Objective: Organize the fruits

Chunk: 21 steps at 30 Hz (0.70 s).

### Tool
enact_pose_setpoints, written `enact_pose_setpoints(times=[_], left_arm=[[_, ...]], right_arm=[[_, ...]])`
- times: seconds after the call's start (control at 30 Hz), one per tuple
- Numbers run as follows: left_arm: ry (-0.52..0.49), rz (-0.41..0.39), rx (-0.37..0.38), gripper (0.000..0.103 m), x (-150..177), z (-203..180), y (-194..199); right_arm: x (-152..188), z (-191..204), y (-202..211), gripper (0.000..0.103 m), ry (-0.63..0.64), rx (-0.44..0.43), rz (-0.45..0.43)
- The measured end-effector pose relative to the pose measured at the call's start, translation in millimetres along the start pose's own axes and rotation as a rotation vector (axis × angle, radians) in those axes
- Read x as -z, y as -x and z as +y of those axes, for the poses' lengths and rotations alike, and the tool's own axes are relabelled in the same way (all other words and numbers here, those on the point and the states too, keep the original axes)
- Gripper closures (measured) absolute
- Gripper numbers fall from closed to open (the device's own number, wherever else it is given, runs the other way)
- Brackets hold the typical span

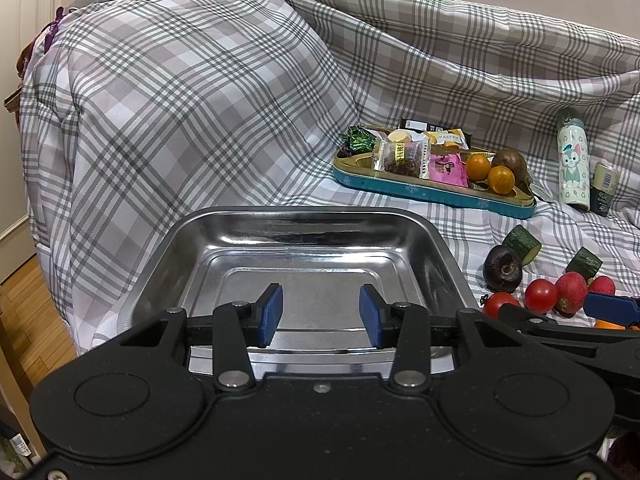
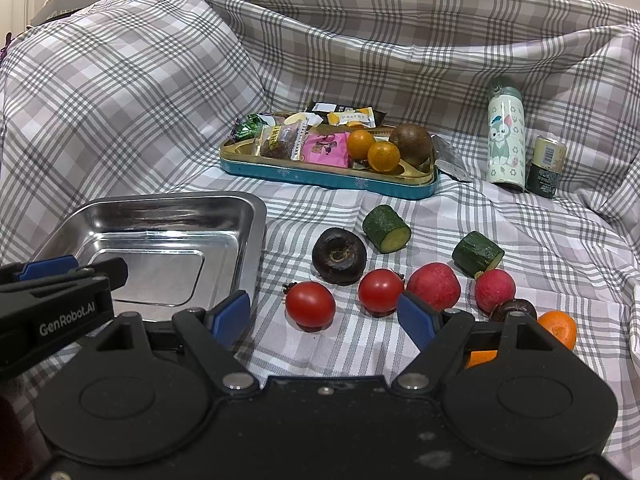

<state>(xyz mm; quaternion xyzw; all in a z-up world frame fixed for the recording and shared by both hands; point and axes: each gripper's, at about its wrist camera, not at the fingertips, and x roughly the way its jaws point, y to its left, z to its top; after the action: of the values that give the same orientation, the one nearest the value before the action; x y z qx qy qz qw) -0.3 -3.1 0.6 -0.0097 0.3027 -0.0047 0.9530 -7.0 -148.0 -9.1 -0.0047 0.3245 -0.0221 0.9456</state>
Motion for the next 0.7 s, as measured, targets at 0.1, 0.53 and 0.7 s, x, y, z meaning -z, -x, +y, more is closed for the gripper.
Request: enact_pose_setpoints(times=[0.1, 0.53, 0.7], left_arm=[[0.000, 0.000, 0.000, 0.052, 0.0, 0.0, 0.0], [0.000, -0.001, 0.000, 0.052, 0.0, 0.0, 0.0], [-0.005, -0.004, 0.001, 0.052, -0.4, -2.3, 1.4]], right_arm=[[0.0, 0.2, 0.1, 0.020, 0.001, 0.001, -0.001], [0.5, 0.2, -0.3, 0.020, 0.000, -0.001, -0.001], [0.7, 0.8, -0.4, 0.020, 0.001, -0.003, -0.001]])
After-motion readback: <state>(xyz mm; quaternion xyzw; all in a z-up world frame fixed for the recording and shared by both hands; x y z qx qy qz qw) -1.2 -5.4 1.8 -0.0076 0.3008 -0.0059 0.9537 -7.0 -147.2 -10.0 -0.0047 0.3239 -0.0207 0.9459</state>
